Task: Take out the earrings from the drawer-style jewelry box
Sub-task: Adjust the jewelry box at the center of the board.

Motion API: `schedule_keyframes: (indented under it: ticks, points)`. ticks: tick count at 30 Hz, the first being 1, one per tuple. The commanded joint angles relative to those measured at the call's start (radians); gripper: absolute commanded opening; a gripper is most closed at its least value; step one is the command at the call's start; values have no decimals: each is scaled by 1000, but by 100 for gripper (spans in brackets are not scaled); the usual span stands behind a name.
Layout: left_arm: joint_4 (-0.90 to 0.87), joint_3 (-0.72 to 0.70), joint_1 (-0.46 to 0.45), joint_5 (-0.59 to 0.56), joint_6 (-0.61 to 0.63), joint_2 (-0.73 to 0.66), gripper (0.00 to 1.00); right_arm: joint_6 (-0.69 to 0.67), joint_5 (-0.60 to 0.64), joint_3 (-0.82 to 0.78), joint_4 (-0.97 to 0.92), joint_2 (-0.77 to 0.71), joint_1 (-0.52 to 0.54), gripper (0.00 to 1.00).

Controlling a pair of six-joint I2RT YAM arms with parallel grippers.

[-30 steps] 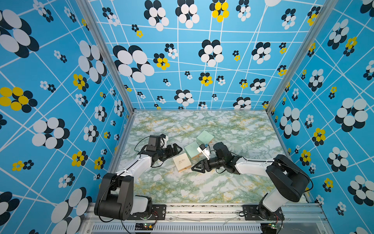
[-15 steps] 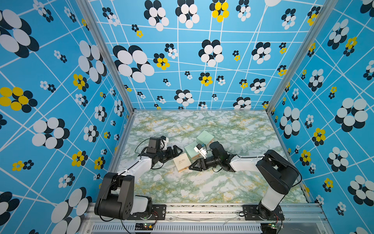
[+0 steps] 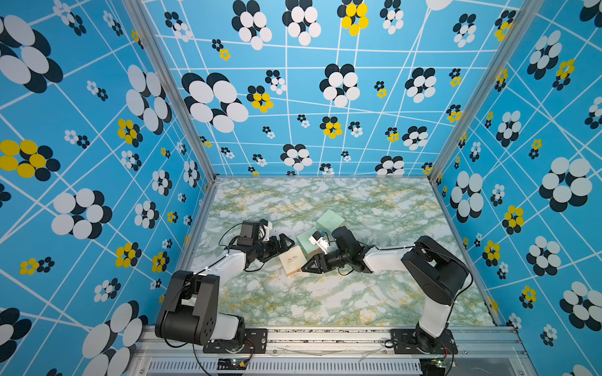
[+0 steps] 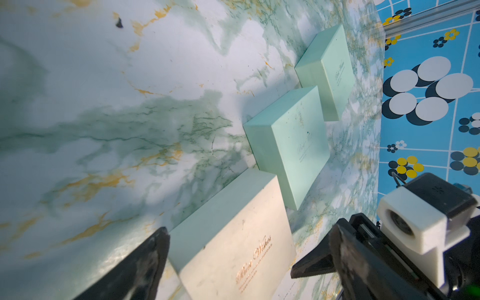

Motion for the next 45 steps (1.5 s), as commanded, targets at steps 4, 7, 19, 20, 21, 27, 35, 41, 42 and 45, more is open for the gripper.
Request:
schedule_keyframes:
  ticks: [4,7,19,20,21,27,35,41,42,45]
  points:
    - [9,1,-19,5,-4,34,99,4,25,31,-22,41,6,58]
    - [7,4,-26,6,-2,42,100,0,54,36,-25,45,7,58]
    - [3,-2,-48,-2,-8,22,100,1,99,82,-1,76,7,58]
    - [2,-4,-48,-3,-8,20,100,0,103,88,0,81,6,58]
    - [3,-7,-49,-3,-10,20,100,1,105,92,0,84,6,58]
    - [-3,-27,-52,-16,-21,0,98,2,120,98,8,89,-4,59]
    - [-214,19,-56,-236,6,-204,95,-42,212,58,-96,0,-30,59]
    - [-302,53,-60,-215,35,-322,91,-82,321,67,-254,-68,-35,57]
    - [-296,52,-60,-197,33,-325,90,-81,327,64,-261,-74,-34,57]
    - [-261,40,-67,-168,15,-307,80,-65,351,62,-291,-87,-34,52]
